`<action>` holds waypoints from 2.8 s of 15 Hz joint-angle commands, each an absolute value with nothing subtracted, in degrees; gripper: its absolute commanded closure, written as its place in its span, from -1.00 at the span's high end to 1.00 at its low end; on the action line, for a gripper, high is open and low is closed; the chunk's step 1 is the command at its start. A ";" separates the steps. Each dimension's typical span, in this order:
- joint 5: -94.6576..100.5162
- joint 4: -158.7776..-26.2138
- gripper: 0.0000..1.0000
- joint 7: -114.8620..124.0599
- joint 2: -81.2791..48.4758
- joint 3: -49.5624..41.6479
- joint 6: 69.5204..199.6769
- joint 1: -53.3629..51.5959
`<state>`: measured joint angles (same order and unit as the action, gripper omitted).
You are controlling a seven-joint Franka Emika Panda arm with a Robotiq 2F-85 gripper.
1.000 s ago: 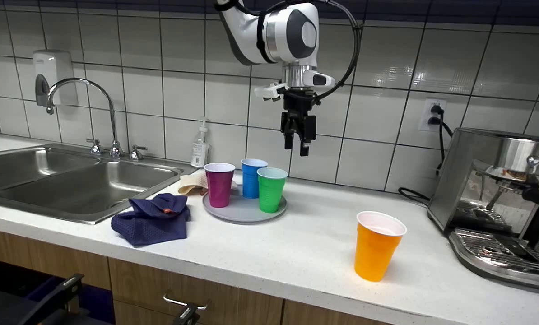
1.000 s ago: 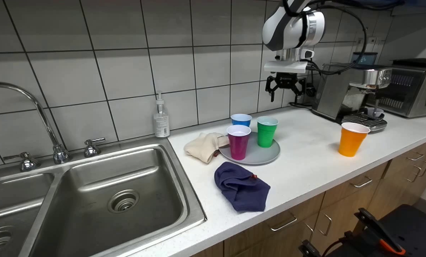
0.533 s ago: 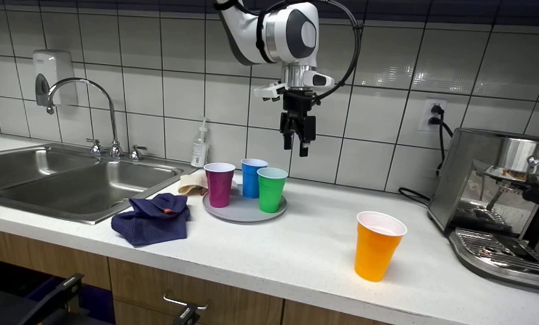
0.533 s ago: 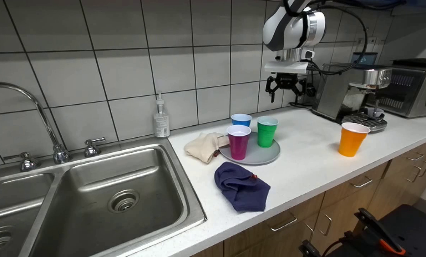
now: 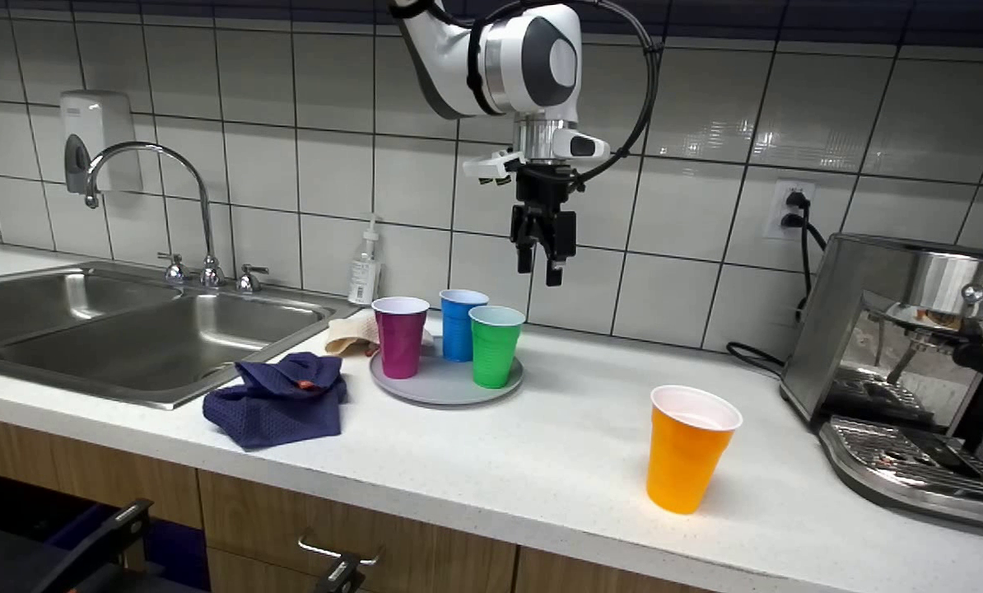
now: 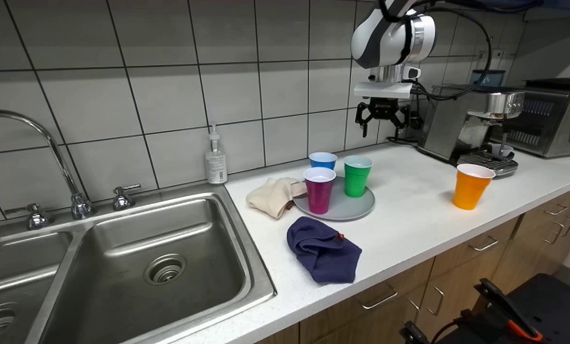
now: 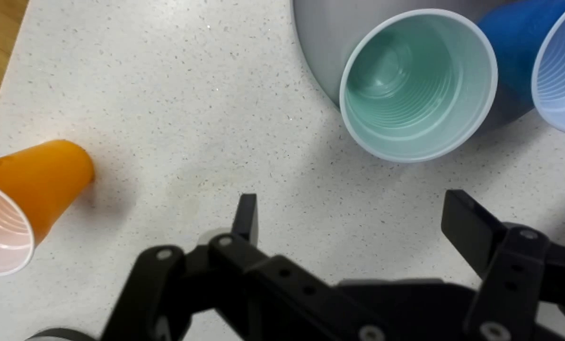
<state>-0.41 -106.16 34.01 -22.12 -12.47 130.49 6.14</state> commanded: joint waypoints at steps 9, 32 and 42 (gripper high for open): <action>0.04 -107.41 1.00 29.63 -20.97 -13.25 131.33 6.99; -2.92 -109.70 1.00 -3.60 -18.96 -13.09 131.45 17.04; -3.48 -113.61 1.00 -12.54 -16.08 -13.50 132.32 19.48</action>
